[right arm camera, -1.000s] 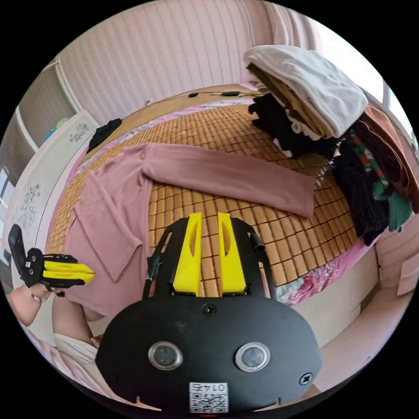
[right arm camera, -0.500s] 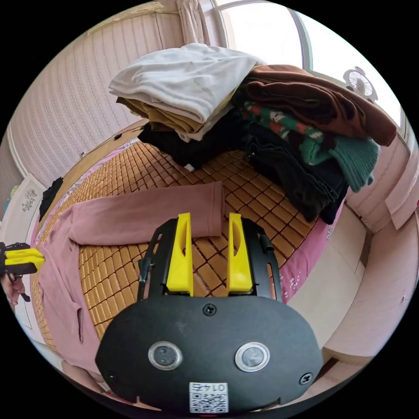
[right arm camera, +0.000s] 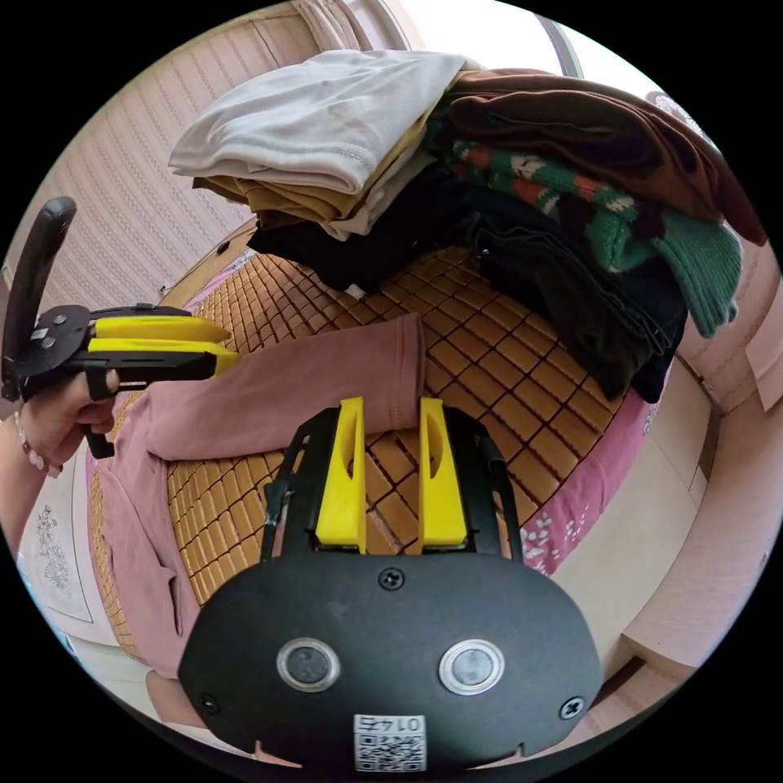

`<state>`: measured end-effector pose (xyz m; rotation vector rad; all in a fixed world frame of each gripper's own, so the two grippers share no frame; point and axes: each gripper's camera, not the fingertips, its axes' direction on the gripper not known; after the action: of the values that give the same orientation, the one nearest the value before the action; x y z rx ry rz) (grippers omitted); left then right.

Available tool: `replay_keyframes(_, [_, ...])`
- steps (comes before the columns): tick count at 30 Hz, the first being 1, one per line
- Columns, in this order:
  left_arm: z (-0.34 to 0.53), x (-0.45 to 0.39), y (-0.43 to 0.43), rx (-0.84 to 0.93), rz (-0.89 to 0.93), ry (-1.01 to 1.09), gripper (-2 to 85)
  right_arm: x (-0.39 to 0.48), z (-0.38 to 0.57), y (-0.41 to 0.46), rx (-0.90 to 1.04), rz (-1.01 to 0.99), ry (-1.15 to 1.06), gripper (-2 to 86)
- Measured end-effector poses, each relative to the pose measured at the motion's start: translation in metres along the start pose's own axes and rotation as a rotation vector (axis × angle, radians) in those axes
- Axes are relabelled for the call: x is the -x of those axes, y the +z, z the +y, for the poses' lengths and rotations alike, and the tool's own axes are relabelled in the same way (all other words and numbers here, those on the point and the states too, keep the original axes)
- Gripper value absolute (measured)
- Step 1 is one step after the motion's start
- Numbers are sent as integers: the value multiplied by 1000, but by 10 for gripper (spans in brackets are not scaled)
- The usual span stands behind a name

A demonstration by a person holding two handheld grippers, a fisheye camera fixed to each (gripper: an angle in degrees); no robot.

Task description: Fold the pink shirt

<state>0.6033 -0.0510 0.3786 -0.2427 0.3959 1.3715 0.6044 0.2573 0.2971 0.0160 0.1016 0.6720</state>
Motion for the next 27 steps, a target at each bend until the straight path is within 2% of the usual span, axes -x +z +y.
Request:
replay_keyframes(3, [-26, -8, 19, 58, -5, -2, 116, -7, -2, 1, 6, 5, -13, 94])
replay_keyframes(10, [-55, -18, 50, 124, -5, -20, 115, -25, -8, 1, 0, 8, -19, 93])
replay_keyframes(13, [-54, -15, 51, 81, 100, -69, 81, -33, -9, 2, 0, 2, -12, 93])
replay_keyframes(19, [-52, -6, 50, 68, 182, -112, 41, -46, -13, 1, 3, -1, -24, 78])
replay_keyframes(22, [-51, -13, 47, 70, 143, -88, 5, -48, -14, 0, -2, 10, -58, 70])
replay_keyframes(27, [-49, -38, 39, 80, 8, 11, -8, -52, -14, -4, -18, 12, -70, 58])
